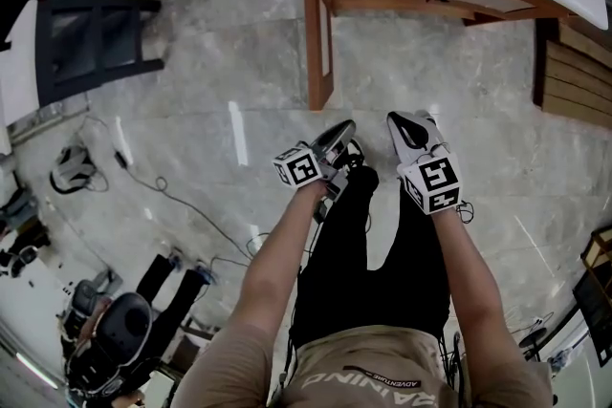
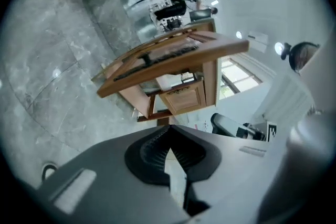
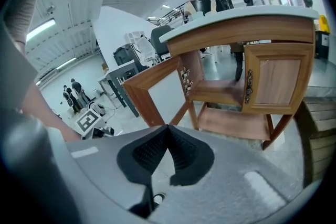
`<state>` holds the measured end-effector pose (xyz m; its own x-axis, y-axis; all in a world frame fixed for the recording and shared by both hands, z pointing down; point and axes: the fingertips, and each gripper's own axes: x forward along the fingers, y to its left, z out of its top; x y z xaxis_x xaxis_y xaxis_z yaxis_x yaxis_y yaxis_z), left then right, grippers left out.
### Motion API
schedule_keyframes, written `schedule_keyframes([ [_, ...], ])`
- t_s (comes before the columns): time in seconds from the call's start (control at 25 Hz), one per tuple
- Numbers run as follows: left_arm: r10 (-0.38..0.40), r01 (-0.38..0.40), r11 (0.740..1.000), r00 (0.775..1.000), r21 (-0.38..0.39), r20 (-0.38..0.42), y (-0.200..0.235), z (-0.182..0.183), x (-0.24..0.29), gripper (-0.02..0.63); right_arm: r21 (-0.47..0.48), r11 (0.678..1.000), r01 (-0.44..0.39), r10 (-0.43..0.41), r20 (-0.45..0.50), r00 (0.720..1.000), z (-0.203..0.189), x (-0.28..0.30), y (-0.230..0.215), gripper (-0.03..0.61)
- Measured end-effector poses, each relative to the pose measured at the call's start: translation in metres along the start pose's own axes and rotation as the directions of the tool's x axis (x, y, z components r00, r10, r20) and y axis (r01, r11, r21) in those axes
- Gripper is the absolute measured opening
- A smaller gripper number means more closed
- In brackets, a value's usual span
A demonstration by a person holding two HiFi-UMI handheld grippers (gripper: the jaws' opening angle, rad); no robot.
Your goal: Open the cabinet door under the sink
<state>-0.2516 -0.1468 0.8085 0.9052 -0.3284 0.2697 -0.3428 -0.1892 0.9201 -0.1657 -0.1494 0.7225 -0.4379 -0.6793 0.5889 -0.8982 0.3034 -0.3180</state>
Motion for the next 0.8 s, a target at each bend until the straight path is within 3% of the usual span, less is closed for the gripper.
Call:
schedule_keyframes([
  [0.2, 0.023, -0.014, 0.974, 0.999, 0.224, -0.034, -0.046, 0.004, 0.040, 0.018, 0.056, 0.996, 0.062, -0.063, 0.020, 0.998, 0.001, -0.017, -0.025, 0.002],
  [0.4, 0.019, -0.028, 0.936, 0.999, 0.351, 0.031, -0.092, 0.025, 0.078, 0.018, 0.096, 0.990, 0.105, -0.110, 0.044, 0.993, 0.003, -0.029, -0.053, 0.002],
  [0.48, 0.045, -0.060, 0.901, 0.998, 0.429, 0.046, -0.106, 0.030, 0.090, 0.018, 0.110, 0.987, 0.118, -0.124, 0.052, 0.991, 0.004, -0.034, -0.063, 0.002],
  [0.6, 0.090, -0.117, 0.819, 0.993, 0.561, 0.076, -0.124, 0.033, 0.107, 0.018, 0.138, 0.981, 0.137, -0.147, 0.062, 0.987, 0.007, -0.043, -0.082, 0.002],
  [0.8, 0.171, -0.205, 0.709, 0.978, 0.675, 0.117, -0.139, 0.038, 0.128, 0.018, 0.174, 0.971, 0.166, -0.182, 0.081, 0.980, 0.017, -0.052, -0.108, 0.002],
])
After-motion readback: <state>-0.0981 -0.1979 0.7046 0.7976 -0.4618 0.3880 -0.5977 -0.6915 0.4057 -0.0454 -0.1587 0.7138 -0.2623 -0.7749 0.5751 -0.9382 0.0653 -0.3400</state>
